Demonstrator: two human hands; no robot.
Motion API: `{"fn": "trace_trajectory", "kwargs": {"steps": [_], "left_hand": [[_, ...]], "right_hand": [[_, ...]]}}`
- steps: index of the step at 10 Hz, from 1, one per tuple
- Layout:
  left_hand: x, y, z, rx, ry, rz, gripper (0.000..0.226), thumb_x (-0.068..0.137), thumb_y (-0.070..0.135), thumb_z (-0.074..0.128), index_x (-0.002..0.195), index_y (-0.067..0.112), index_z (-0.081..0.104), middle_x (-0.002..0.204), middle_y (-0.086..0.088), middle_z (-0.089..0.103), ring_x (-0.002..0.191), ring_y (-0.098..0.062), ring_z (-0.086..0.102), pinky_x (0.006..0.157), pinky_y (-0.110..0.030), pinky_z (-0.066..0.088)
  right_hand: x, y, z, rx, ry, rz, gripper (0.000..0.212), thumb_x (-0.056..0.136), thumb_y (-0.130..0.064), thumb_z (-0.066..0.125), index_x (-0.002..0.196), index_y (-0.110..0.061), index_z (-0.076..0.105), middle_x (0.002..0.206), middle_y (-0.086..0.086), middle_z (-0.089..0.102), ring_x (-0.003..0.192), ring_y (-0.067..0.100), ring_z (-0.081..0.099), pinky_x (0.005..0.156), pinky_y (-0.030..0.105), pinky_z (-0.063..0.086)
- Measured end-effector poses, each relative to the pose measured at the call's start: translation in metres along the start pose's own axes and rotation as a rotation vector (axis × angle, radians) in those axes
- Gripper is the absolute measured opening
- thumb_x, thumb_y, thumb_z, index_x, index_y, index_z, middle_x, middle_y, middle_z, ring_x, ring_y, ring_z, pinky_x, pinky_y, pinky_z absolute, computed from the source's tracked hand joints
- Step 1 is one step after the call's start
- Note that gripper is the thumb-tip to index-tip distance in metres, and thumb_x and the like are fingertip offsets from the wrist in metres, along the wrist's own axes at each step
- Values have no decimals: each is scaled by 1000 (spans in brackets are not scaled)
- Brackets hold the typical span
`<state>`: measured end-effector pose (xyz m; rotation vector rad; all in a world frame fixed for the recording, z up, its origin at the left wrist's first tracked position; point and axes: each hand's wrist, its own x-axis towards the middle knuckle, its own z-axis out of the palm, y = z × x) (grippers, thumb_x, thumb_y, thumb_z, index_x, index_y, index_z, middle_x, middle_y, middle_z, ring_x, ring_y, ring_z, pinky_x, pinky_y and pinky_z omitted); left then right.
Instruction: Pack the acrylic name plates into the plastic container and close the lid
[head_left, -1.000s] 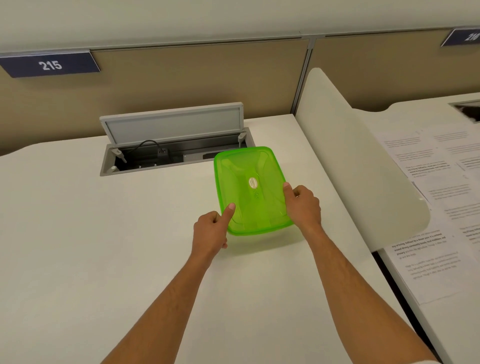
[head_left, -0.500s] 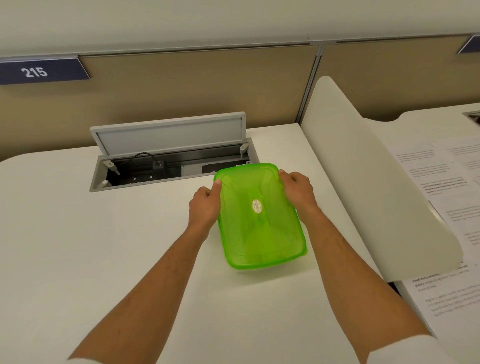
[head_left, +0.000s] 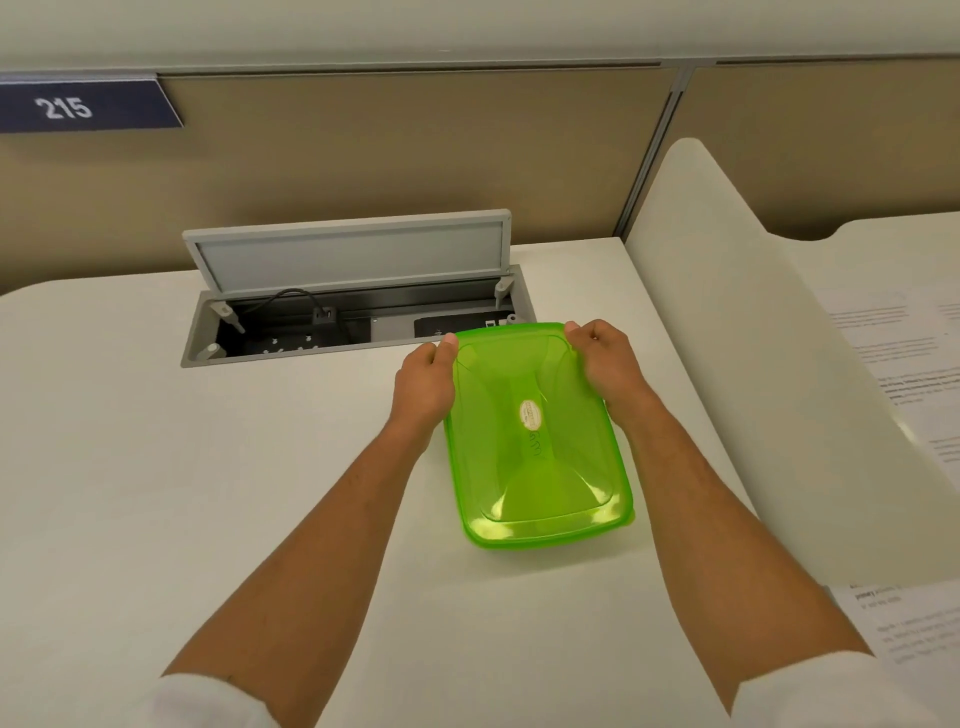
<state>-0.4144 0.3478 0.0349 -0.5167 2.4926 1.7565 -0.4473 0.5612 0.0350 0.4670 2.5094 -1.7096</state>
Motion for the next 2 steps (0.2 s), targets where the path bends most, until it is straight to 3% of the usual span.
{"fn": "trace_trajectory", "kwargs": {"steps": [1, 2], "left_hand": [[-3, 1, -4, 110, -10, 29, 61, 100, 53, 35, 94, -4, 57, 86, -16, 59, 83, -31, 55, 75, -40, 46], [-10, 3, -15, 108, -74, -23, 65, 98, 58, 35, 107, -2, 57, 102, -20, 64, 94, -35, 63, 80, -49, 57]], "right_hand": [[-7, 0, 1, -101, 59, -36, 38, 94, -50, 53, 82, -14, 58, 82, 1, 61, 80, 19, 56, 71, 33, 44], [-21, -2, -2, -157, 131, -32, 45, 92, -57, 52, 94, -12, 59, 96, 4, 63, 92, 23, 58, 81, 36, 47]]}}
